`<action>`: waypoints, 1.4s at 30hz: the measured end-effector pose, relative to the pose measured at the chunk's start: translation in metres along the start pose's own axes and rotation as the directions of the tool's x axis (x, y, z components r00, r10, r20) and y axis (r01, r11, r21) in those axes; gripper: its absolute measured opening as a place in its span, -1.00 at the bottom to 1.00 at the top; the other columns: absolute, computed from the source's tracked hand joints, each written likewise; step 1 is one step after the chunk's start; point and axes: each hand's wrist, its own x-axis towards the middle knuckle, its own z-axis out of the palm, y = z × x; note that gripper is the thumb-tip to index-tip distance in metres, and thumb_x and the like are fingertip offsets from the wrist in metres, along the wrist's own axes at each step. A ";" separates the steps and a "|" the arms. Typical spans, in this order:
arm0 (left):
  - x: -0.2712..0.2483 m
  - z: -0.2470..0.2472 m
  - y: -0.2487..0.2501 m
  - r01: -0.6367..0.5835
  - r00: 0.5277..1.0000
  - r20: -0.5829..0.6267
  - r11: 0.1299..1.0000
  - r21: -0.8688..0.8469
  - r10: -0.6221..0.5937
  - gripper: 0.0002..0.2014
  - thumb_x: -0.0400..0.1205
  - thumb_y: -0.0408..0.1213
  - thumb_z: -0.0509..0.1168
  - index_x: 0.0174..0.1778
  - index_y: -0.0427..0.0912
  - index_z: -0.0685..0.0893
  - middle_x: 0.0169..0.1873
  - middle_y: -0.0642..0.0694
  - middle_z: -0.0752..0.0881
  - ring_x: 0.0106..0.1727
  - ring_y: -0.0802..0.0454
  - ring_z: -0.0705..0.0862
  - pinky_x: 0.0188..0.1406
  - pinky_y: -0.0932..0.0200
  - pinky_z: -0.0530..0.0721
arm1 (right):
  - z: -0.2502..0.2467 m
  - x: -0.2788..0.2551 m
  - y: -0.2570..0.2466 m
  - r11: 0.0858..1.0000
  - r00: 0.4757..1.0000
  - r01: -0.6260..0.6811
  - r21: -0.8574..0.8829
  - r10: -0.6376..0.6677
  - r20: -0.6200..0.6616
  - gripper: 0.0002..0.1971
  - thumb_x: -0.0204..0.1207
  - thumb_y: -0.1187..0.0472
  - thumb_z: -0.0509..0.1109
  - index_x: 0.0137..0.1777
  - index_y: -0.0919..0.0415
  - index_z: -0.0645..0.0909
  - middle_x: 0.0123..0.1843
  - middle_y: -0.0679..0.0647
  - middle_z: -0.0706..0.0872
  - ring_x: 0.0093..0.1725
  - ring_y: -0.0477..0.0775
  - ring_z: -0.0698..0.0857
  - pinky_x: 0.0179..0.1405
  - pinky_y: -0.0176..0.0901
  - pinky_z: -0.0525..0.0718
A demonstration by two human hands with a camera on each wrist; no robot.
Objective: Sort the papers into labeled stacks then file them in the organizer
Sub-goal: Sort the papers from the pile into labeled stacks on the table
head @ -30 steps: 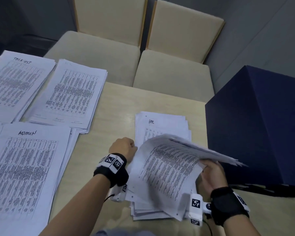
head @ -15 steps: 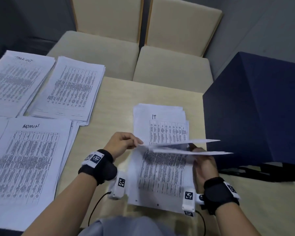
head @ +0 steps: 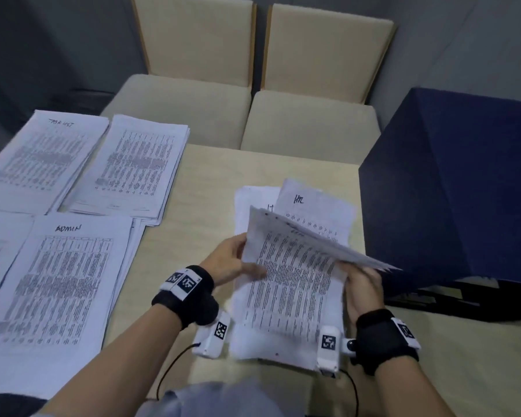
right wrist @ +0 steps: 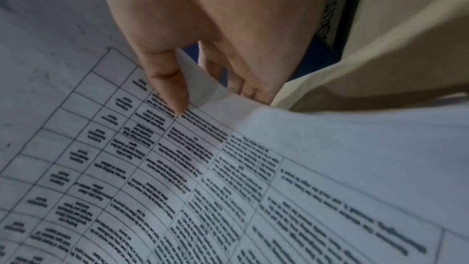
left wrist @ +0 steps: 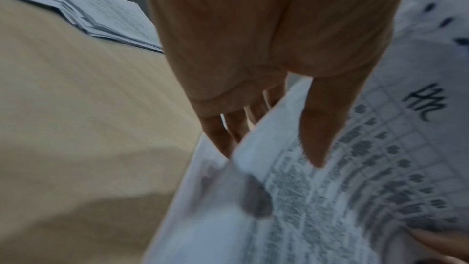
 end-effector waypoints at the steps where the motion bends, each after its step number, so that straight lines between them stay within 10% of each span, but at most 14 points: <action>1: 0.001 0.002 0.006 -0.003 0.998 -0.060 1.000 0.030 0.004 -0.63 0.44 -0.48 0.54 0.15 -0.24 0.71 -0.01 -0.13 0.83 -0.02 -0.05 0.81 0.03 -0.04 0.75 | 0.004 -0.001 -0.005 1.000 1.000 -0.020 -0.019 0.020 -0.015 -0.71 0.42 0.54 0.40 0.15 0.48 0.70 0.05 0.20 0.82 0.12 0.15 0.77 0.07 -0.16 0.70; 5: 0.001 0.008 0.034 -0.091 0.986 -0.146 0.995 -0.047 0.083 -0.85 0.51 -0.51 0.46 -0.06 -0.46 0.67 -0.21 -0.22 0.72 -0.21 -0.09 0.67 -0.18 0.08 0.67 | 0.016 -0.002 -0.024 0.999 0.999 -0.051 0.015 0.051 0.012 -0.83 0.41 0.51 0.44 -0.13 0.26 0.57 -0.20 0.14 0.72 -0.18 0.14 0.68 -0.22 -0.19 0.64; 10: -0.010 -0.007 0.060 -0.187 0.975 -0.150 0.973 -0.138 0.166 -0.64 0.34 -0.51 0.48 -0.02 -0.49 0.52 -0.22 -0.33 0.71 -0.21 -0.05 0.69 -0.19 0.10 0.67 | 0.015 -0.003 -0.040 0.992 0.977 -0.122 0.044 0.112 0.183 -0.31 0.42 0.31 0.55 0.51 0.21 0.33 0.36 0.09 0.64 0.24 0.08 0.70 0.27 -0.06 0.59; 14: -0.012 0.004 0.085 -0.253 0.947 -0.229 0.962 -0.105 0.224 -0.58 0.40 -0.55 0.53 0.17 -0.39 0.63 -0.01 -0.29 0.81 -0.04 -0.20 0.81 -0.08 -0.06 0.78 | 0.039 -0.028 -0.083 0.995 0.971 0.098 -0.035 -0.088 0.221 -0.57 0.48 0.40 0.49 0.34 0.40 0.56 0.19 0.23 0.78 0.14 0.00 0.80 0.13 -0.23 0.73; 20: -0.022 0.024 0.123 -0.489 0.791 -0.459 0.869 -0.080 0.403 -0.64 0.49 -0.50 0.49 0.18 -0.38 0.62 -0.01 -0.15 0.81 0.02 -0.06 0.80 -0.04 0.12 0.78 | 0.061 -0.053 -0.133 0.871 0.874 0.474 -0.131 -0.447 0.190 -0.87 0.49 0.34 0.50 -0.09 0.08 0.68 -0.29 -0.35 0.80 -0.25 -0.41 0.75 -0.28 -0.56 0.62; 25: 0.003 0.018 0.059 -0.156 0.858 -0.493 0.988 0.018 0.144 -0.67 0.63 -0.25 0.36 0.20 -0.20 0.39 0.08 -0.20 0.69 0.07 -0.18 0.73 0.05 -0.29 0.74 | 0.057 -0.039 -0.078 0.858 0.922 0.360 -0.368 -0.265 0.282 -0.67 0.48 0.22 0.55 0.22 0.16 0.60 0.07 -0.05 0.79 0.05 -0.16 0.75 0.20 -0.02 0.69; 29: 0.002 0.013 0.019 -0.020 0.871 -0.487 0.995 0.093 0.063 -0.79 0.72 -0.22 0.17 0.26 -0.12 0.47 0.14 -0.17 0.68 0.13 -0.18 0.70 0.17 -0.27 0.68 | 0.067 -0.034 -0.053 0.850 0.939 0.296 -0.436 -0.175 0.296 -0.34 0.34 -0.40 0.43 -0.02 0.28 0.62 -0.06 0.15 0.76 -0.07 0.10 0.71 -0.04 -0.16 0.63; 33: -0.027 -0.010 0.012 -0.024 0.860 -0.511 0.999 -0.048 -0.004 -0.44 0.64 0.17 0.25 0.44 -0.11 0.43 0.44 0.03 0.55 0.40 0.03 0.57 0.44 -0.06 0.53 | 0.097 -0.038 -0.079 0.915 0.929 0.298 -0.273 -0.212 0.302 -0.66 0.68 0.32 0.29 0.43 0.34 0.52 0.24 0.12 0.70 0.00 -0.26 0.72 -0.07 -0.58 0.58; 36: -0.043 -0.036 0.012 -0.073 0.877 -0.481 0.992 -0.106 0.013 -0.60 0.71 -0.05 0.22 0.45 -0.07 0.54 0.32 0.01 0.69 0.30 0.04 0.68 0.37 -0.09 0.61 | 0.130 -0.037 -0.085 0.956 0.899 0.239 -0.168 -0.153 0.411 -0.65 0.68 0.36 0.28 0.44 0.39 0.50 0.23 0.17 0.69 -0.02 -0.20 0.73 -0.13 -0.55 0.66; 39: -0.053 -0.088 0.021 -0.108 0.803 -0.596 0.987 -0.120 0.015 -0.58 0.65 -0.09 0.25 0.43 -0.13 0.55 0.27 -0.10 0.71 0.26 -0.08 0.70 0.34 -0.17 0.62 | 0.155 -0.033 -0.076 0.930 0.875 0.263 -0.258 -0.117 0.469 -0.59 0.62 -0.04 0.36 0.29 0.26 0.51 0.04 0.10 0.64 0.05 0.02 0.64 0.12 -0.15 0.62; 42: -0.058 -0.164 0.026 -0.050 0.697 -0.717 0.999 -0.006 0.030 -0.68 0.62 -0.15 0.26 0.23 -0.20 0.63 0.13 -0.34 0.74 0.10 -0.24 0.73 0.18 -0.29 0.65 | 0.161 -0.022 -0.057 0.932 0.894 0.212 -0.293 -0.064 0.443 -0.69 0.63 0.04 0.32 0.25 0.21 0.52 0.06 0.15 0.74 0.02 0.17 0.72 -0.01 -0.10 0.75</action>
